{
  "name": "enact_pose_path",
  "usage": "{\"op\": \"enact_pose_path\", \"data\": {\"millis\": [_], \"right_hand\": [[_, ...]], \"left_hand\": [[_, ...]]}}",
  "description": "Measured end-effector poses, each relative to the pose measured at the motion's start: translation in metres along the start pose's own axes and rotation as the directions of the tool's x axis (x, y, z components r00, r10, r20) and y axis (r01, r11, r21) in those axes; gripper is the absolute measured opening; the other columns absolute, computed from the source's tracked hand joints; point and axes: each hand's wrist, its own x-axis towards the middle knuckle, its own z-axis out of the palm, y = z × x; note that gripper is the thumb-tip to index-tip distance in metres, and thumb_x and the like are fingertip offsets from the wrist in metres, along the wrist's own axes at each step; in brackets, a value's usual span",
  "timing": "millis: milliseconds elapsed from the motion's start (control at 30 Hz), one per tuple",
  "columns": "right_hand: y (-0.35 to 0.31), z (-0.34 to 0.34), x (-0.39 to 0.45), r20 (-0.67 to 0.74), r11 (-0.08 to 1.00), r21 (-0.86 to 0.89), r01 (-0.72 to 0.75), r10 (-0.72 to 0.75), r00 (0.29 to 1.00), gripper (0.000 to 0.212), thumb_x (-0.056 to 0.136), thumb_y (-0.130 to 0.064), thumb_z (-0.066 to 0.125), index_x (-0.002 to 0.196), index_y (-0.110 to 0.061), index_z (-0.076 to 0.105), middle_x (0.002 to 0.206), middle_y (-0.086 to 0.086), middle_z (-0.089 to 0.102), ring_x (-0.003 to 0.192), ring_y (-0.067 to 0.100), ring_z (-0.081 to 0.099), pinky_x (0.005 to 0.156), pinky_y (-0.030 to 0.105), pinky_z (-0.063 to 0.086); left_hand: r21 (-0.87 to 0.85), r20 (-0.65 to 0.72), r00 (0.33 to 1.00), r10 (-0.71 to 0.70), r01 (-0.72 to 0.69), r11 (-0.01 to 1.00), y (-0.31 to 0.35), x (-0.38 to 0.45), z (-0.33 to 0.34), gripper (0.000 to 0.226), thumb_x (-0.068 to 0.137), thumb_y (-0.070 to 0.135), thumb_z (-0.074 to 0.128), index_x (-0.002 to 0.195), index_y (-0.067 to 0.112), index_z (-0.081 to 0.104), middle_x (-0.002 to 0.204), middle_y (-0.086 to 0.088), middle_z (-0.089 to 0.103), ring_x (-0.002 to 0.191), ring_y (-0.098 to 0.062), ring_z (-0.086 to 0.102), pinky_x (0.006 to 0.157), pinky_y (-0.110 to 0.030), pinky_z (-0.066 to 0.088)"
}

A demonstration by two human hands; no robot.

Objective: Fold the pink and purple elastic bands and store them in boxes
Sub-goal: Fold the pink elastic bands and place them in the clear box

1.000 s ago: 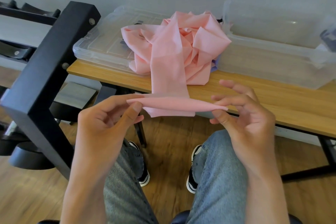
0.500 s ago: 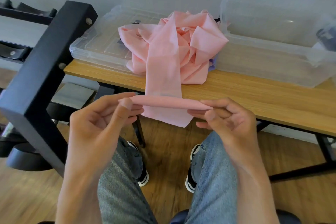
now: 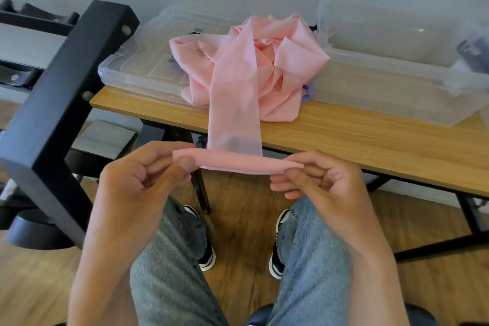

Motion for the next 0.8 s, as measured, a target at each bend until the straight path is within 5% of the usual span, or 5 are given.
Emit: {"op": "enact_pose_path", "data": {"millis": [100, 200, 367, 600, 800], "right_hand": [[-0.001, 0.002, -0.001, -0.034, 0.998, -0.012, 0.064, -0.064, 0.997, 0.014, 0.097, -0.01, 0.064, 0.106, -0.015, 0.073, 0.08, 0.011, 0.078, 0.072, 0.029, 0.078, 0.063, 0.037, 0.062], [0.001, 0.005, 0.0, -0.086, 0.994, 0.032, 0.104, -0.101, 0.991, 0.017, 0.095, -0.002, 0.065, 0.107, -0.011, 0.073, 0.09, 0.01, 0.08, 0.084, 0.027, 0.079, 0.071, 0.034, 0.064], [0.0, 0.007, 0.001, -0.106, 0.989, 0.102, 0.111, -0.1, 0.989, 0.024, 0.088, -0.017, 0.07, 0.11, -0.009, 0.074, 0.105, 0.008, 0.08, 0.099, 0.026, 0.078, 0.086, 0.034, 0.063], [0.007, 0.001, 0.002, -0.103, 0.999, -0.029, 0.031, -0.034, 0.994, 0.049, 0.093, -0.013, 0.071, 0.138, -0.03, 0.06, 0.112, -0.006, 0.079, 0.102, 0.014, 0.076, 0.089, 0.028, 0.061], [0.012, 0.0, 0.002, -0.049, 0.985, -0.171, 0.001, -0.01, 0.999, 0.031, 0.097, -0.019, 0.065, 0.126, -0.028, 0.07, 0.116, -0.01, 0.077, 0.106, 0.007, 0.074, 0.091, 0.031, 0.062]], "left_hand": [[0.007, -0.027, 1.0, 0.014, -0.014, 1.0, -0.003, 0.0, 0.0, 0.019, 0.089, 0.015, 0.068, 0.106, 0.021, 0.076, 0.081, 0.002, 0.079, 0.075, -0.015, 0.077, 0.072, -0.027, 0.063], [-0.014, -0.026, 0.999, 0.037, -0.037, 0.999, -0.005, 0.0, 0.004, 0.022, 0.092, 0.01, 0.066, 0.109, 0.019, 0.075, 0.086, 0.003, 0.08, 0.08, -0.015, 0.078, 0.072, -0.026, 0.063], [-0.175, -0.038, 0.999, -0.027, 0.02, 0.984, -0.007, -0.002, 0.008, 0.023, 0.091, 0.016, 0.067, 0.112, 0.01, 0.075, 0.097, -0.004, 0.08, 0.092, -0.021, 0.078, 0.079, -0.03, 0.063], [-0.059, 0.031, 0.999, -0.021, 0.023, 0.998, -0.015, 0.002, 0.002, 0.041, 0.084, 0.016, 0.072, 0.124, 0.018, 0.069, 0.099, 0.004, 0.08, 0.091, -0.014, 0.078, 0.079, -0.025, 0.062], [0.086, 0.081, 0.997, -0.006, -0.001, 0.996, -0.021, 0.003, 0.0, 0.031, 0.084, 0.022, 0.072, 0.115, 0.025, 0.073, 0.095, 0.015, 0.079, 0.088, -0.008, 0.076, 0.078, -0.017, 0.059]]}}
